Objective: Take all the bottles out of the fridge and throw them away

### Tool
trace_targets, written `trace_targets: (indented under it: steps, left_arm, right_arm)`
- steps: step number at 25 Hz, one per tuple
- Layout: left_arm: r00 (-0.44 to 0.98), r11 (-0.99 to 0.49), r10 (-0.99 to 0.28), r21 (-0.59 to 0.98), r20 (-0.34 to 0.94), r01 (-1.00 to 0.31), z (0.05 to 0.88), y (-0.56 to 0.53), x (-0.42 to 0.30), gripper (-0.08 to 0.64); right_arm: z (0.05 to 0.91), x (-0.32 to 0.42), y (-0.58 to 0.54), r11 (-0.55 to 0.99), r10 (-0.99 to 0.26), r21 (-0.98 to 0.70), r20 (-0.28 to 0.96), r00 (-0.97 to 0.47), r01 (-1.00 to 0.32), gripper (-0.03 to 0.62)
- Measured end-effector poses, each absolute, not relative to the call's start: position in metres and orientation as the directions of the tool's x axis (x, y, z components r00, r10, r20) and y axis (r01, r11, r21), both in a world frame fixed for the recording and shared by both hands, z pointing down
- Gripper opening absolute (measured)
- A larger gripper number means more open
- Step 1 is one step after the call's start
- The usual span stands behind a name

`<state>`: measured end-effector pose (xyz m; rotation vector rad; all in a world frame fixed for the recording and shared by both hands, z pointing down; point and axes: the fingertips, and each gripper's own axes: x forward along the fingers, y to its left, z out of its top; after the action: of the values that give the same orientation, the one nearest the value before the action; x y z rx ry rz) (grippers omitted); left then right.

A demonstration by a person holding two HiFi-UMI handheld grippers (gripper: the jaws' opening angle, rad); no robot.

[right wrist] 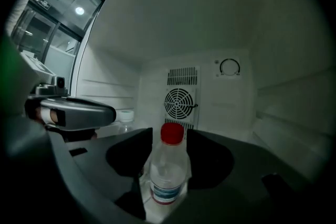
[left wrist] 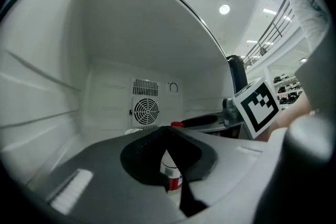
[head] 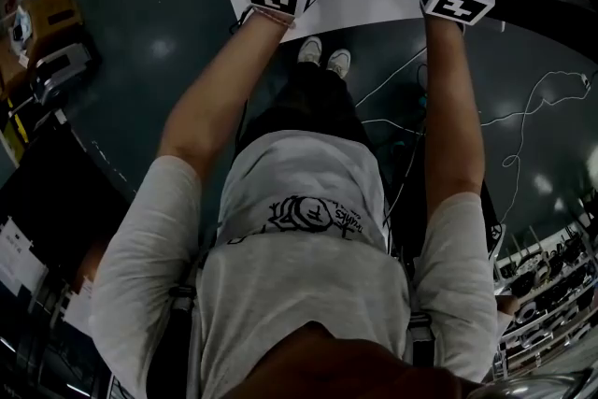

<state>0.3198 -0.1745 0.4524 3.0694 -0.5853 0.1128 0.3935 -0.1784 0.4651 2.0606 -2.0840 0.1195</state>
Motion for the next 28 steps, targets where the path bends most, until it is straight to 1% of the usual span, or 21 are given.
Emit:
trace_targets:
  steps: [10,21,23,24,28]
  left_arm:
    - [0.923,-0.927,-0.374,-0.002,0.089,-0.375,0.464,-0.187,0.32,0.009]
    - [0.926,-0.93,-0.365,-0.003,0.092,-0.366,0.46,-0.185,0.319,0.009]
    - [0.927,-0.931,-0.365,-0.003,0.09,-0.366,0.459,-0.186,0.319,0.009]
    - [0.927,-0.931,-0.363,-0.004,0.089,-0.364,0.458,-0.185,0.32,0.009]
    - [0.93,-0.934,-0.357,-0.002,0.085,-0.358,0.453,-0.18,0.321,0.009]
  right_arm:
    - [0.479,0.398,-0.192,0.022,-0.976,0.062,0.218,-0.008,-0.998,0.173]
    - [0.472,0.399,-0.191,0.009,-0.98,0.071,0.197,0.005,-0.997,0.173]
    - [0.47,0.401,-0.191,0.006,-0.981,0.072,0.193,0.008,-0.997,0.167]
    - [0.469,0.401,-0.19,0.006,-0.982,0.072,0.191,0.008,-0.997,0.153]
    - [0.467,0.402,-0.183,0.008,-0.98,0.066,0.197,0.006,-0.998,0.149]
